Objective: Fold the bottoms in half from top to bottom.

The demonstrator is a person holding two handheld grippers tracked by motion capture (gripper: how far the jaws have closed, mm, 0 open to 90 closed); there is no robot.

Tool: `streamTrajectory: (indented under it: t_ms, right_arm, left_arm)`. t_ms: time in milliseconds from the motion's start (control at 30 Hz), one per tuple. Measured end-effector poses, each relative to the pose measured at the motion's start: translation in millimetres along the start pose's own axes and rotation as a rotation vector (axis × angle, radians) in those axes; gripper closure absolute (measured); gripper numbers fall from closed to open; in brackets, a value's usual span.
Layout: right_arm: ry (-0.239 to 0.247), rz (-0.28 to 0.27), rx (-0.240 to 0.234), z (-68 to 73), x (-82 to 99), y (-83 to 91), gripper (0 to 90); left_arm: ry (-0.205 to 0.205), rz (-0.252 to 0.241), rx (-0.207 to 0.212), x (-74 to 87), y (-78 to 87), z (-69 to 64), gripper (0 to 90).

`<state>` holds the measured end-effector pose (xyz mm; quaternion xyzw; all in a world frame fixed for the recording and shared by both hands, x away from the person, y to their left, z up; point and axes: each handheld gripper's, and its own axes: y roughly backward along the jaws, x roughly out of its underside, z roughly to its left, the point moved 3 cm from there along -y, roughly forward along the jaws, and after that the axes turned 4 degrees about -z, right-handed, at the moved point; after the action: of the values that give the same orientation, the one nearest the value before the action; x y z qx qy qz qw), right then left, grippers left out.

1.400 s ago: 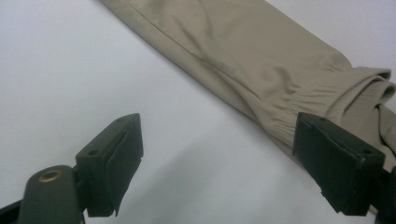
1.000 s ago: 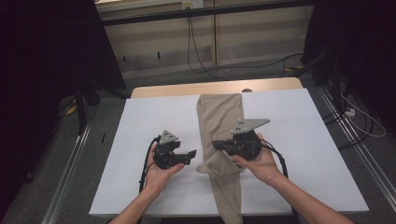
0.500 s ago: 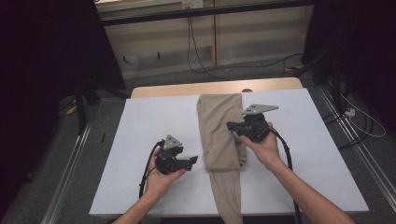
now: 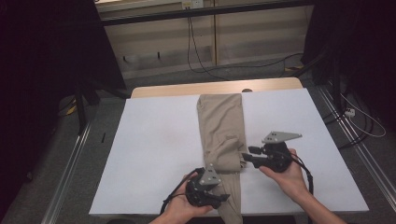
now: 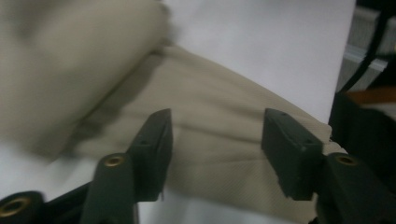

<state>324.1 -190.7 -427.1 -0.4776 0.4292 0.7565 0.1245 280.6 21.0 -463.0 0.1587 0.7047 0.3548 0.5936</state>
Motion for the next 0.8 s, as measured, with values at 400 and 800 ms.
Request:
streamTrajectory:
  t_ms: [400, 800]
  right_arm:
    - [0.098, 0.2, -0.115, 43.8, 46.0, -8.1, 71.4]
    - [0.156, 0.22, -0.115, 54.3, 53.8, -11.3, 63.5]
  left_arm:
    - [-0.028, 0.054, 0.044, 21.0, 24.8, -8.6, 90.0]
    - [0.038, 0.06, 0.072, 37.1, 48.5, 0.5, 69.5]
